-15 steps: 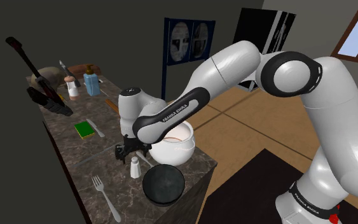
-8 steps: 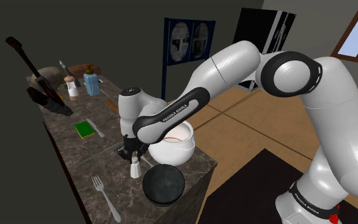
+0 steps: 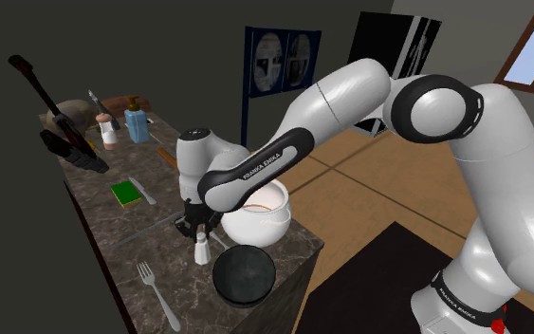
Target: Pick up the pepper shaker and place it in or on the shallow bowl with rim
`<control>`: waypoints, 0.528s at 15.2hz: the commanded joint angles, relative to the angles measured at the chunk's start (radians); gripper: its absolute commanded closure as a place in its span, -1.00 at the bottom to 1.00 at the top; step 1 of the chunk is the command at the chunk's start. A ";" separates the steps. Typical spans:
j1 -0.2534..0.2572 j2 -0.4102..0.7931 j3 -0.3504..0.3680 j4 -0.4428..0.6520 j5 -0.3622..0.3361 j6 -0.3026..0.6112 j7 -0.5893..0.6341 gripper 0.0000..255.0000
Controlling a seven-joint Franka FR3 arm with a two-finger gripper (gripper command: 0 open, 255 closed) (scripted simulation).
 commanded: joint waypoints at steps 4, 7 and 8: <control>-0.007 -0.041 0.012 0.002 0.014 -0.042 -0.007 1.00; -0.011 -0.065 0.019 0.004 0.022 -0.068 -0.012 1.00; -0.013 -0.073 0.021 0.005 0.025 -0.077 -0.013 1.00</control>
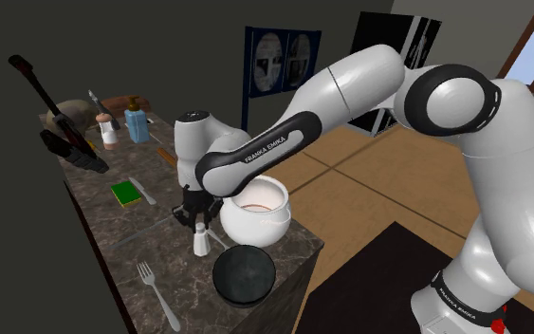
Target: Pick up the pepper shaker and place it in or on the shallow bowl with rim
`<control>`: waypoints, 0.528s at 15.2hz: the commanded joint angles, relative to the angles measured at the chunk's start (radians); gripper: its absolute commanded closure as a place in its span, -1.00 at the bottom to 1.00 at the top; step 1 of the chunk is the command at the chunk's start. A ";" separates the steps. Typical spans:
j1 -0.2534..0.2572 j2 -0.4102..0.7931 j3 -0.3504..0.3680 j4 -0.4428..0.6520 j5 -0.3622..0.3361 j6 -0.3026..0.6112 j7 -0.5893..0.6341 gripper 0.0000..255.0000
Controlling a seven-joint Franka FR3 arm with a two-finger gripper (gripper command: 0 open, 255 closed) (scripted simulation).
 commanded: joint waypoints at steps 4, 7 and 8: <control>-0.005 -0.040 0.011 0.006 0.014 -0.045 -0.006 1.00; -0.008 -0.061 0.017 0.015 0.023 -0.074 -0.010 1.00; -0.009 -0.068 0.019 0.018 0.026 -0.084 -0.012 1.00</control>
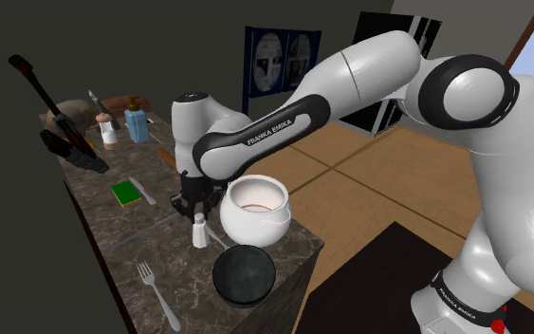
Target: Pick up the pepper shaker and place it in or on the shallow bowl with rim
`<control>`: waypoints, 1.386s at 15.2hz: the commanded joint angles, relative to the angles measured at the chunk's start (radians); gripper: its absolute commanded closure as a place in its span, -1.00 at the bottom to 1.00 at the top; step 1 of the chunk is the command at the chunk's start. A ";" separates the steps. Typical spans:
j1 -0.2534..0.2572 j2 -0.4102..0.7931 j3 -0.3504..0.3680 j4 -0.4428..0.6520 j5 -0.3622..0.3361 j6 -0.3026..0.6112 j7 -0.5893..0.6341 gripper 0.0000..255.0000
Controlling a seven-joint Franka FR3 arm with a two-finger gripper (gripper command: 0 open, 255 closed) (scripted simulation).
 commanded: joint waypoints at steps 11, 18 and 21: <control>-0.009 -0.072 0.020 0.057 0.031 -0.126 -0.019 1.00; -0.035 -0.217 0.047 -0.084 0.074 -0.124 -0.016 1.00; -0.054 -0.340 0.068 -0.226 0.119 -0.096 -0.016 1.00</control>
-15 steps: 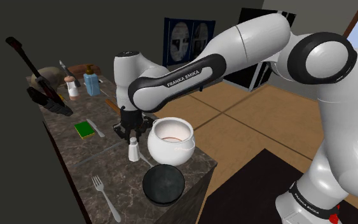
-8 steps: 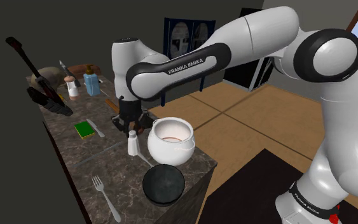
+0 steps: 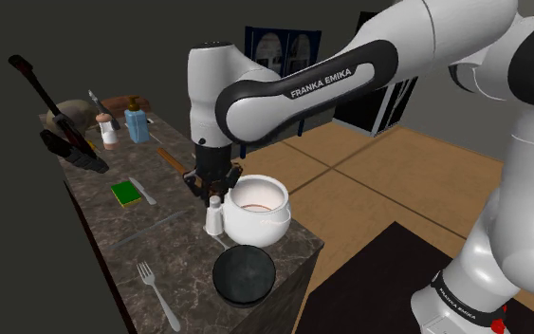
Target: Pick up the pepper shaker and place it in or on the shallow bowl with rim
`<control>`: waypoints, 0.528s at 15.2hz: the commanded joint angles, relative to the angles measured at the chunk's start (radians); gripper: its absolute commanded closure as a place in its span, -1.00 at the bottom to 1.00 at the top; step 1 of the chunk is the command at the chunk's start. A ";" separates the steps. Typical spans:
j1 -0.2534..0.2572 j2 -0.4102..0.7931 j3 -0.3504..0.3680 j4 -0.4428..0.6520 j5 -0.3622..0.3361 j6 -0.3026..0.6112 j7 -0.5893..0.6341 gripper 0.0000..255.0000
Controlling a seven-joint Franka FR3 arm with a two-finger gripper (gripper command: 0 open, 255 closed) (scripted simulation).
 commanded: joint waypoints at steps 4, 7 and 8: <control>-0.020 -0.202 0.030 -0.209 0.087 0.025 -0.014 1.00; -0.018 -0.325 0.042 -0.317 0.149 0.023 -0.029 1.00; -0.017 -0.343 0.042 -0.332 0.158 0.022 -0.032 1.00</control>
